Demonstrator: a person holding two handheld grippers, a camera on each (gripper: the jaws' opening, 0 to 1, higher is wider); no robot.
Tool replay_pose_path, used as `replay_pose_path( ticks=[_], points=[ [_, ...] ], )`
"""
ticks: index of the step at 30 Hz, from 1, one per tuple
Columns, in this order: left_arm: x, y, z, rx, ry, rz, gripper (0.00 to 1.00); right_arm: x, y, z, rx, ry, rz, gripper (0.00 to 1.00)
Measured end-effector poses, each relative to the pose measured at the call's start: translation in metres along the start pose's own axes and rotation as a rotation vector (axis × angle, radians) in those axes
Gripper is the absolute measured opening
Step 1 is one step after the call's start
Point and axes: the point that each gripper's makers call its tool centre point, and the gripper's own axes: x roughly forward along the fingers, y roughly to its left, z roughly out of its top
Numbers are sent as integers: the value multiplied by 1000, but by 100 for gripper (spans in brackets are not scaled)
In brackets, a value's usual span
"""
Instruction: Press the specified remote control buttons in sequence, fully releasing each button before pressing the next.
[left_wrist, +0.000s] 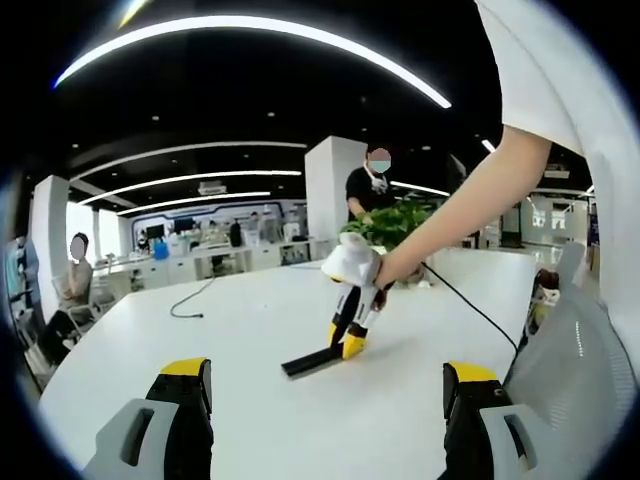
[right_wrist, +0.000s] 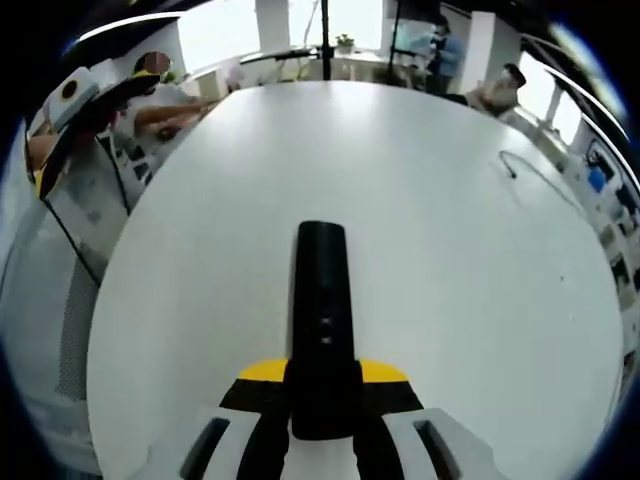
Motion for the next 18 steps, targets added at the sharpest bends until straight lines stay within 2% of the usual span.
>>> replay_pose_path(
  ticks=[13,18],
  points=[
    [0,-1,0,-2,-2,-5,100,1,-19,2,2,0,-1,21],
    [0,-1,0,-1,2,-9,100,1,-20,2,-30,20,4,21]
  ],
)
